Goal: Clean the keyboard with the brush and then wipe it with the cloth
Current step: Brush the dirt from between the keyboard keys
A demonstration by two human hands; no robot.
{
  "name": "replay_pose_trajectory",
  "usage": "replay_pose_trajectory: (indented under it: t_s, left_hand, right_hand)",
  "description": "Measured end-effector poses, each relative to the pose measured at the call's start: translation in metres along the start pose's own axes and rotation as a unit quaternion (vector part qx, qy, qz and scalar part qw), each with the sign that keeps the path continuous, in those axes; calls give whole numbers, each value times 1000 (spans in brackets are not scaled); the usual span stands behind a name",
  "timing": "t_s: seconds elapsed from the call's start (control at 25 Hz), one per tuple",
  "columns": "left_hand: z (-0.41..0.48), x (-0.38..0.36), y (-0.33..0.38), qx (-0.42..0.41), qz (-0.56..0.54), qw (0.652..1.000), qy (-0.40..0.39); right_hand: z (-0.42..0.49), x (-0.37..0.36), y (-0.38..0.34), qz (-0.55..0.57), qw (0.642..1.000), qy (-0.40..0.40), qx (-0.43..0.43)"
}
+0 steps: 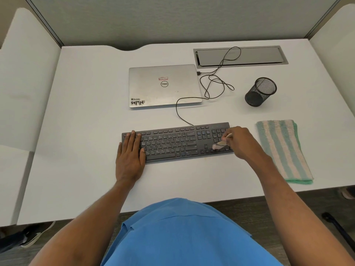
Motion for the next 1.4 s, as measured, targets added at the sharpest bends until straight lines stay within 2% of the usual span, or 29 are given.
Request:
replay_pose_trajectory:
  t_s: [0.08, 0.24, 0.36, 0.44, 0.68, 0.76, 0.84, 0.96, 1.12, 1.16, 1.32, 1.4]
  left_hand:
    - [0, 0, 0, 1, 0, 1000, 1]
    - [0, 0, -1, 2, 3, 1000, 2]
    - [0, -1, -1, 1, 4, 1000, -1]
    - [0, 0, 0, 1, 2, 1000, 0]
    - [0, 0, 0, 2, -4, 1000, -1]
    - [0, -1, 0, 2, -5, 1000, -3]
    - [0, 0, 0, 3, -5, 1000, -3]
    - [0, 0, 0, 2, -5, 1000, -2]
    - [0, -1, 0, 2, -3, 1000, -4]
    - [0, -1, 0, 2, -3, 1000, -3]
    - [0, -2, -1, 0, 1, 1000, -4]
    - [0, -2, -2, -1, 1, 1000, -2]
  right_hand:
    - [-2, 7, 7, -21, 1000, -3, -17]
    - [6, 20, -3, 27, 998, 59, 2]
    - [16, 6, -17, 33, 999, 10, 42]
    - [18, 3, -13, 26, 999, 3, 35]
    - [-1, 26, 18, -7, 996, 65, -52]
    - [-3, 27, 15, 11, 991, 129, -43]
    - [-3, 20, 8, 38, 987, 157, -13]
    - [-6, 7, 9, 39, 989, 142, -11]
    - [-12, 2, 26, -10, 997, 56, -53]
    - [-12, 5, 28, -15, 997, 56, -60]
    - [-11, 28, 19, 13, 984, 172, -43]
    - [-11, 28, 13, 28, 982, 182, -32]
Point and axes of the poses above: each hand's wrist, its own z-axis towards the middle knuckle, its own x-axis out of the back of the hand, y = z × x, the point moved 8 cm from there along z, towards the middle knuckle, and after that the axes turned 14 degrees about x, right-handed, at the moved point
